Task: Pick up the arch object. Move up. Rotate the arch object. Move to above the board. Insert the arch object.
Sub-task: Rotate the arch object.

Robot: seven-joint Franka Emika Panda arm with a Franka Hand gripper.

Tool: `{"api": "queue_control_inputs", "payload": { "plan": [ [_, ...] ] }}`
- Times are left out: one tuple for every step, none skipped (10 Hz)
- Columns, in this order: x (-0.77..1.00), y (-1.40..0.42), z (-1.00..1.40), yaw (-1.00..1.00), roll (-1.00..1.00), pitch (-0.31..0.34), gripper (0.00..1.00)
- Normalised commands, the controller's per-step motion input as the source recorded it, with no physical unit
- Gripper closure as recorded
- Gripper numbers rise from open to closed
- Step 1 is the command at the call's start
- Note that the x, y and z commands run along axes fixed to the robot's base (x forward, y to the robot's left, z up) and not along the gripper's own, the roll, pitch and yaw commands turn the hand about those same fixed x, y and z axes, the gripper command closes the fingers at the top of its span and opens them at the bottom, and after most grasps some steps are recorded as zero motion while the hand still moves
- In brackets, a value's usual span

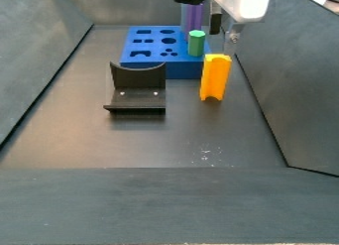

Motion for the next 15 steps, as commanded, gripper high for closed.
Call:
{"api": "queue_control_inputs", "payload": {
  "plan": [
    [0.04, 0.00, -0.04, 1.00, 0.00, -0.006, 0.00],
    [0.04, 0.00, -0.03, 1.00, 0.00, -0.006, 0.00],
    [0.04, 0.00, -0.03, 1.00, 0.00, -0.007, 0.00],
    [0.04, 0.00, -0.03, 1.00, 0.00, -0.007, 0.00],
    [0.04, 0.00, -0.03, 1.00, 0.00, -0.007, 0.00],
    [0.04, 0.00, -0.03, 1.00, 0.00, -0.008, 0.00],
    [0.04, 0.00, -0.03, 1.00, 0.00, -0.009, 0.00],
    [0.04, 0.00, -0.03, 1.00, 0.00, -0.009, 0.00],
    [0.04, 0.00, -0.03, 1.00, 0.00, -0.010, 0.00],
    [0.04, 0.00, -0.03, 1.00, 0.00, -0.011, 0.00],
    [0.04, 0.00, -0.03, 1.00, 0.00, -0.012, 0.00],
    [0.04, 0.00, -0.03, 1.00, 0.00, -0.013, 0.00],
    [0.04, 0.00, -0.03, 1.00, 0.00, -0.015, 0.00],
    [0.04, 0.00, -0.03, 1.00, 0.00, -0.016, 0.00],
    [0.04, 0.00, -0.03, 1.00, 0.01, -0.020, 0.00]
  ]
}}
